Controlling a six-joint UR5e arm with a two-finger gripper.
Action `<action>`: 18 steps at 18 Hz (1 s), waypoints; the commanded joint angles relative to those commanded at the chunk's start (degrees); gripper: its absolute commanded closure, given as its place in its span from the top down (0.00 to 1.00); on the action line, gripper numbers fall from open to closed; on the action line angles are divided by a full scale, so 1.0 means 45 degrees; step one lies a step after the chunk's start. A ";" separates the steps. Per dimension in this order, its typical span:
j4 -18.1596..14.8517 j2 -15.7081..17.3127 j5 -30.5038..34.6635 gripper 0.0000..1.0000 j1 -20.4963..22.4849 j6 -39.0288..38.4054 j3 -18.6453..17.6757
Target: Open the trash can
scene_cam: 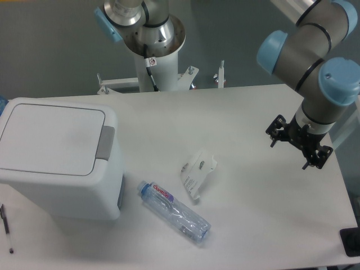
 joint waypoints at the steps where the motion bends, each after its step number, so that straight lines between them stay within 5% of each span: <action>1: 0.0000 0.0000 -0.0020 1.00 0.0019 0.0000 0.0000; 13: 0.0000 0.0234 -0.0977 1.00 -0.0156 -0.0564 -0.0098; 18: 0.0039 0.0234 -0.1677 1.00 -0.0722 -0.3373 0.0195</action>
